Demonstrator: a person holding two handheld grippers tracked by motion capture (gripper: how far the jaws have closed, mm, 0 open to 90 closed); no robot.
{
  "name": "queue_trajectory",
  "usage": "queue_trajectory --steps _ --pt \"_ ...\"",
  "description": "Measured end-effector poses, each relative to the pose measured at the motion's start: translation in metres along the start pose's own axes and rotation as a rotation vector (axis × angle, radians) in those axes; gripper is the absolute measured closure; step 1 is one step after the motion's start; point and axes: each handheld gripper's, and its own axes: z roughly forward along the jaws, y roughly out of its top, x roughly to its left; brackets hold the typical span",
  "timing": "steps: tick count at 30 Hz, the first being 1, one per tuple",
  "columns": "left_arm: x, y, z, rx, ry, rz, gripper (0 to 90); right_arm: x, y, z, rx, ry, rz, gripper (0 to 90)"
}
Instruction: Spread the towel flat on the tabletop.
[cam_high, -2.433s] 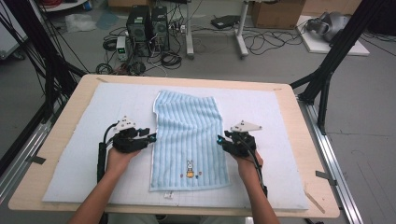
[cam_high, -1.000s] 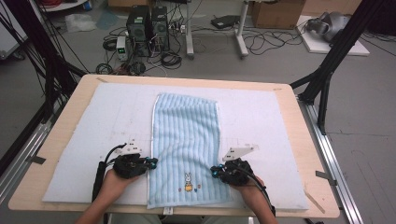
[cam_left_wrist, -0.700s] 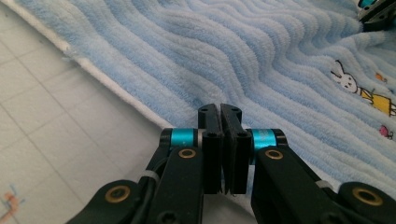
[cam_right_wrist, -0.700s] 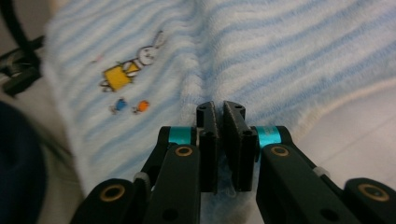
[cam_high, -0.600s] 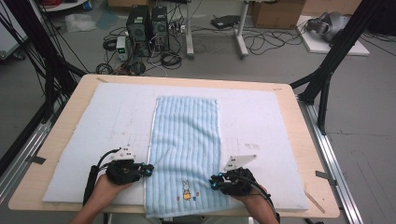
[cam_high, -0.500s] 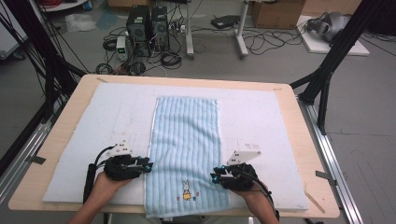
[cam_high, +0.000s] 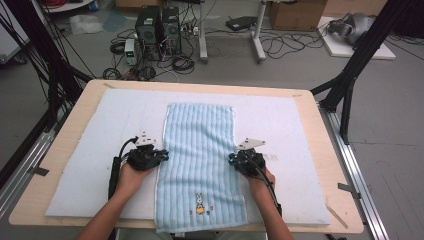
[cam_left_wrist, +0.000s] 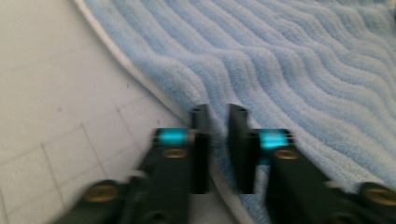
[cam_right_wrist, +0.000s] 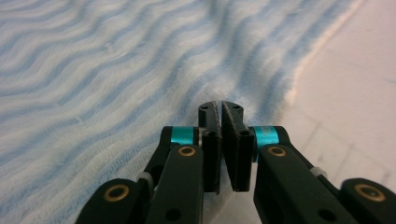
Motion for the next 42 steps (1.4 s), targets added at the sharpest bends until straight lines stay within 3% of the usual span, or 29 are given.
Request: queue_trajectory --steps 2,4,7,10,12,16,20,23,26,28,29,31,42 --pt "0.003 0.007 0.006 -0.001 0.041 0.0 87.3 -0.002 0.002 0.004 -0.007 -0.057 0.007 86.9" --pt "0.007 0.012 0.014 -0.01 0.053 -0.034 87.3 -0.004 0.003 0.008 -0.019 -0.101 0.023 86.2" --pt "0.006 0.013 0.016 -0.026 0.076 -0.03 85.5 -0.005 0.004 0.007 -0.03 -0.111 0.053 75.9" --pt "0.009 0.009 0.009 -0.033 0.052 -0.06 68.1 -0.006 0.001 -0.003 -0.069 -0.058 0.058 68.7" --pt "0.007 0.005 0.0 -0.045 0.017 -0.065 63.7 -0.005 -0.003 -0.013 -0.098 0.001 0.053 67.1" --pt "0.0 -0.008 -0.015 -0.084 -0.073 -0.051 61.8 0.003 -0.013 -0.025 -0.089 0.105 0.006 64.9" --pt "-0.007 -0.021 -0.018 -0.06 -0.2 -0.077 57.5 0.012 -0.019 -0.026 -0.06 0.193 -0.037 57.7" --pt "-0.017 -0.023 -0.02 -0.045 -0.229 -0.028 55.9 0.015 -0.021 -0.024 -0.043 0.226 -0.043 59.0" --pt "-0.027 -0.025 -0.021 -0.011 -0.212 0.059 56.9 0.019 -0.021 -0.024 -0.024 0.263 -0.053 67.6" --pt "-0.03 -0.027 -0.025 0.004 -0.193 0.128 68.3 0.022 -0.022 -0.023 -0.003 0.267 -0.066 72.4" --pt "-0.031 -0.029 -0.027 0.011 -0.207 0.129 79.1 0.022 -0.022 -0.024 0.0 0.276 -0.062 77.2" --pt "-0.03 -0.031 -0.031 0.031 -0.233 0.127 86.8 0.022 -0.023 -0.025 0.009 0.316 -0.051 82.3" --pt "-0.031 -0.045 -0.052 0.072 -0.309 0.14 87.7 0.037 -0.033 -0.04 0.061 0.45 -0.101 85.3"
